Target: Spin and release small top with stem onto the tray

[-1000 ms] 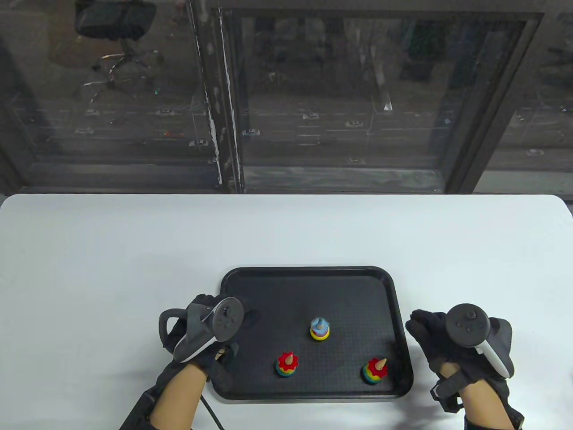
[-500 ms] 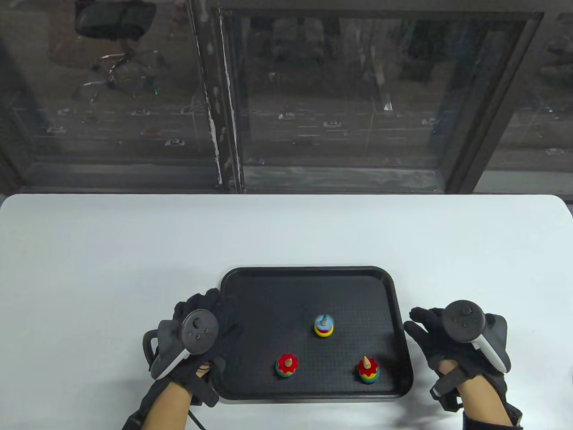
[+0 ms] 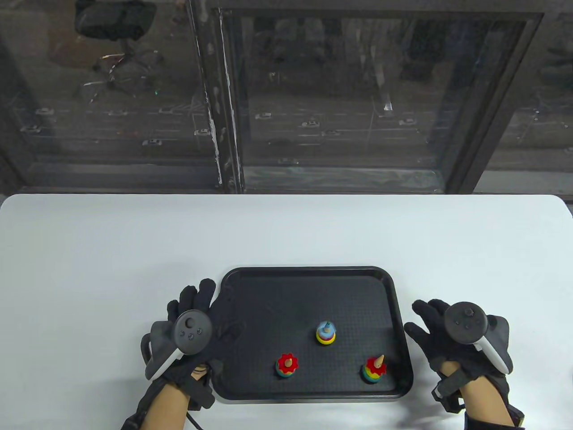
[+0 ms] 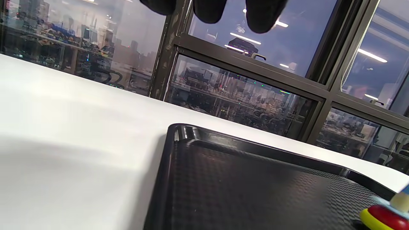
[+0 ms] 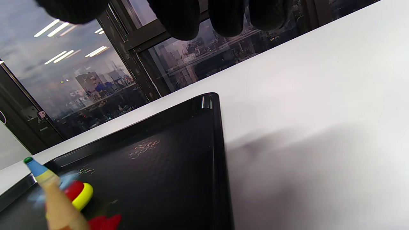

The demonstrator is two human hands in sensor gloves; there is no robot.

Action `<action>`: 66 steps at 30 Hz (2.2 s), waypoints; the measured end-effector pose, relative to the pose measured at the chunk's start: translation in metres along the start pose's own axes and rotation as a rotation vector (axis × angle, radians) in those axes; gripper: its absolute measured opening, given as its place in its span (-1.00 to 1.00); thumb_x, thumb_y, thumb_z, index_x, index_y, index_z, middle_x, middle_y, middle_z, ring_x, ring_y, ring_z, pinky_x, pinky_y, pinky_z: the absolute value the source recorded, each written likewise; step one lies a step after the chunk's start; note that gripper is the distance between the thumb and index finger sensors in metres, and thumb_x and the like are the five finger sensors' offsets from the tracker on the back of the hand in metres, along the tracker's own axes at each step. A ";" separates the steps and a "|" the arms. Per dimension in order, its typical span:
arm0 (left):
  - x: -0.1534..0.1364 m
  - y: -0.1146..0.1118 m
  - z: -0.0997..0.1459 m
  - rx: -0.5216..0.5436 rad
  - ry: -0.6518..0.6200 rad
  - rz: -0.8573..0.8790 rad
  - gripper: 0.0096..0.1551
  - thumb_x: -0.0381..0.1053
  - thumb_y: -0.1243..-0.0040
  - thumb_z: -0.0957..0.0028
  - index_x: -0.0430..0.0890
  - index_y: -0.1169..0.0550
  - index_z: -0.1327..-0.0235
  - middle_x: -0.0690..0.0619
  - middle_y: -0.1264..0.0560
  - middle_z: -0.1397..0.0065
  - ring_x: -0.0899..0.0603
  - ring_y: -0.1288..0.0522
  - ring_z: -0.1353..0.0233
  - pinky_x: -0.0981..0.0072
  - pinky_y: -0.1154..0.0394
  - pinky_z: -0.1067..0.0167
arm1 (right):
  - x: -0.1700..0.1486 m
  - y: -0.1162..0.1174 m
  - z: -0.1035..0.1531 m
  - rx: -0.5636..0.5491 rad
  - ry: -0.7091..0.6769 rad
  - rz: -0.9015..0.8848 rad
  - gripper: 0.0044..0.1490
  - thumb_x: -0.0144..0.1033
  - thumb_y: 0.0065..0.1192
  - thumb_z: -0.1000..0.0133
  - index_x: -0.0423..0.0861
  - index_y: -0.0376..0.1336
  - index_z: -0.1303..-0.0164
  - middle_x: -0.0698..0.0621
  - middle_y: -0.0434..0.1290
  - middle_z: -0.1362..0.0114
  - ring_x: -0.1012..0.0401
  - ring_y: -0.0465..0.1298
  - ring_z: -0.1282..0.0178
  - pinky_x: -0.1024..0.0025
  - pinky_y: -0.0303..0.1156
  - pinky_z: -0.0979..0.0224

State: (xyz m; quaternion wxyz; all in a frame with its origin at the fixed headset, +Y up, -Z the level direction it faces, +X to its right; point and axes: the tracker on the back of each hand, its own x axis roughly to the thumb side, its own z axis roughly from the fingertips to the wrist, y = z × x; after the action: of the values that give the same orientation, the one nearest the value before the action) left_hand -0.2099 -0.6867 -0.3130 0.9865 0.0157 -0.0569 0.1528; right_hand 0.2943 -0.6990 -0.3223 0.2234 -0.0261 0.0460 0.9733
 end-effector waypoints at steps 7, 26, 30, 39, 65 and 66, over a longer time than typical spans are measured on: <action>0.004 -0.003 -0.001 -0.023 -0.019 0.010 0.03 0.66 0.26 0.26 0.40 -0.16 -0.62 0.13 0.06 -0.89 -0.34 0.13 -0.81 -0.39 0.11 -0.60 | -0.001 0.001 -0.001 0.010 0.009 0.000 -0.03 0.38 -0.10 0.01 0.21 -0.04 -0.62 -0.11 -0.08 -0.71 -0.18 0.03 -0.67 -0.36 -0.10 -0.55; 0.000 0.003 0.000 0.009 -0.030 0.098 0.03 0.65 0.26 0.26 0.38 -0.18 -0.62 0.11 0.05 -0.88 -0.35 0.13 -0.80 -0.40 0.12 -0.59 | -0.013 0.003 -0.003 0.011 0.059 -0.001 -0.02 0.38 -0.12 0.01 0.20 -0.07 -0.63 -0.11 -0.12 -0.71 -0.20 -0.03 -0.69 -0.36 -0.14 -0.54; -0.001 0.005 0.001 0.013 -0.019 0.102 0.03 0.65 0.26 0.26 0.38 -0.18 -0.62 0.10 0.05 -0.88 -0.34 0.14 -0.80 -0.40 0.13 -0.60 | -0.013 0.004 -0.003 0.011 0.051 -0.005 -0.02 0.38 -0.12 0.01 0.20 -0.07 -0.63 -0.11 -0.12 -0.71 -0.20 -0.03 -0.69 -0.36 -0.14 -0.54; -0.005 -0.001 -0.001 -0.025 0.004 0.107 0.04 0.65 0.26 0.27 0.38 -0.17 -0.63 0.10 0.07 -0.88 -0.34 0.15 -0.80 -0.40 0.14 -0.60 | -0.010 0.004 -0.003 0.006 0.026 -0.025 -0.03 0.38 -0.13 0.01 0.20 -0.06 -0.63 -0.11 -0.12 -0.71 -0.20 -0.03 -0.69 -0.36 -0.14 -0.54; -0.007 -0.004 -0.002 -0.056 0.019 0.120 0.04 0.64 0.25 0.27 0.38 -0.16 -0.63 0.13 0.09 -0.89 -0.33 0.17 -0.80 -0.39 0.18 -0.60 | -0.006 0.004 -0.002 0.017 -0.011 -0.053 -0.02 0.38 -0.14 0.01 0.20 -0.09 -0.64 -0.12 -0.14 -0.71 -0.21 -0.06 -0.69 -0.36 -0.15 -0.54; -0.007 -0.004 -0.002 -0.057 0.020 0.118 0.04 0.64 0.25 0.27 0.39 -0.16 -0.62 0.13 0.09 -0.89 -0.33 0.17 -0.80 -0.39 0.17 -0.60 | -0.006 0.004 -0.002 0.018 -0.012 -0.053 -0.02 0.38 -0.14 0.01 0.19 -0.09 -0.64 -0.12 -0.14 -0.71 -0.21 -0.06 -0.70 -0.36 -0.16 -0.54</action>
State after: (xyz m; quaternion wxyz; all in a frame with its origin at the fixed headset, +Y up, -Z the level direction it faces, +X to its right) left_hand -0.2154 -0.6921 -0.3155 0.9763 -0.0174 -0.0522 0.2093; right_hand 0.2979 -0.7057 -0.3238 0.2497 -0.0195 0.0526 0.9667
